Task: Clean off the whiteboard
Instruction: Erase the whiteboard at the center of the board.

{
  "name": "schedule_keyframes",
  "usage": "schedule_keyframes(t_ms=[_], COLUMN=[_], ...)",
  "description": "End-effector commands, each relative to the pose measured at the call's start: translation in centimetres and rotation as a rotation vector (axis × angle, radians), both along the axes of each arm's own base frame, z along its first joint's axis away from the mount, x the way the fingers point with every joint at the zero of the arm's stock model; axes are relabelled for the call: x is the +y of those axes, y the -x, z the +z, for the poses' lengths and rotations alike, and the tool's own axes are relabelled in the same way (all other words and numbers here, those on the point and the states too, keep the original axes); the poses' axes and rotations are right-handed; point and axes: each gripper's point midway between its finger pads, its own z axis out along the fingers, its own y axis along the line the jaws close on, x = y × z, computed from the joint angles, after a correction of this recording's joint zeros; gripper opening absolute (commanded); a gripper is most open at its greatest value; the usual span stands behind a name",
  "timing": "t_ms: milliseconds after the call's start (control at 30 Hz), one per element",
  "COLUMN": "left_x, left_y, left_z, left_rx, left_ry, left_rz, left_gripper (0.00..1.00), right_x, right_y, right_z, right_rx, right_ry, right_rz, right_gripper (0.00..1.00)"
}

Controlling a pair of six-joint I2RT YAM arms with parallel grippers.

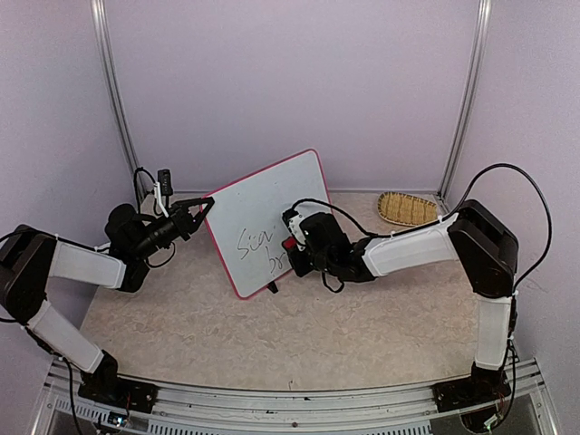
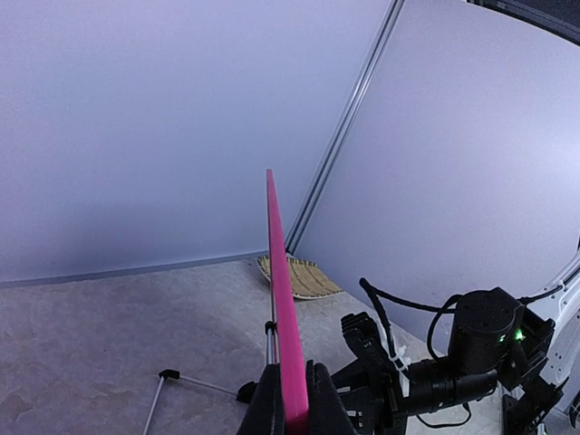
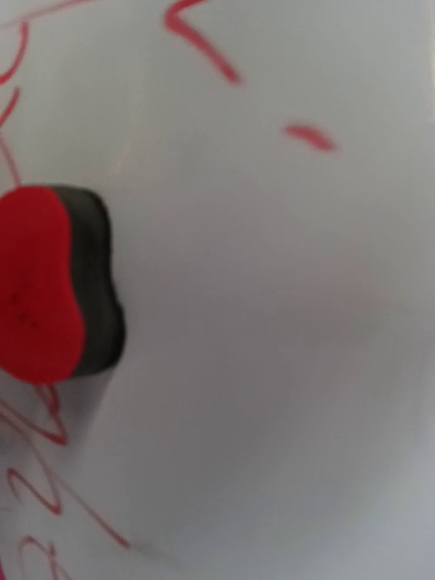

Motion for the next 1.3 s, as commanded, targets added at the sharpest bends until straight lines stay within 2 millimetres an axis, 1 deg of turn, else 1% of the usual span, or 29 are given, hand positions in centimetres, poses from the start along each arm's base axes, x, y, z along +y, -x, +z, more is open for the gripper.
schedule_keyframes(t_ms=[0, 133, 200, 267, 533, 633, 833, 1000, 1133, 1267], left_x=[-2.6, -2.6, -2.7, -2.7, -2.7, -2.7, -2.7, -2.7, -2.7, -2.7], left_y=[2.5, 2.5, 2.5, 2.5, 2.5, 2.6, 2.5, 2.5, 2.4, 2.4], left_z=[-1.8, -1.7, -1.7, -1.8, -1.7, -1.7, -1.7, -1.7, -1.7, -1.7], left_rx=[0.001, -0.001, 0.001, 0.002, 0.000, -0.001, 0.000, -0.001, -0.001, 0.000], left_ry=[-0.076, -0.076, -0.075, -0.076, -0.077, -0.078, -0.077, -0.078, -0.078, -0.078], left_rz=[-0.165, -0.165, -0.167, -0.168, -0.167, -0.166, -0.164, -0.164, -0.163, -0.163], left_gripper=[0.00, 0.00, 0.00, 0.00, 0.00, 0.00, 0.00, 0.00, 0.00, 0.00], right_x=[-0.5, -0.4, -0.2, 0.1, 2.3, 2.9, 3.7, 3.9, 3.9, 3.9], right_y=[1.2, 1.4, 1.2, 1.0, -0.4, -0.7, -1.3, -1.6, -1.6, -1.3], right_z=[-1.3, -1.4, -1.0, -0.2, 4.0, 5.2, 7.5, 9.3, 9.7, 8.9], right_rx=[0.040, 0.044, 0.037, 0.026, -0.048, -0.070, -0.107, -0.136, -0.144, -0.130], right_ry=[0.020, 0.018, 0.013, 0.005, -0.031, -0.035, -0.050, -0.066, -0.070, -0.059], right_rz=[0.009, 0.013, 0.013, 0.017, 0.037, 0.043, 0.051, 0.049, 0.049, 0.056], right_gripper=[0.17, 0.17, 0.17, 0.17, 0.17, 0.17, 0.17, 0.17, 0.17, 0.17])
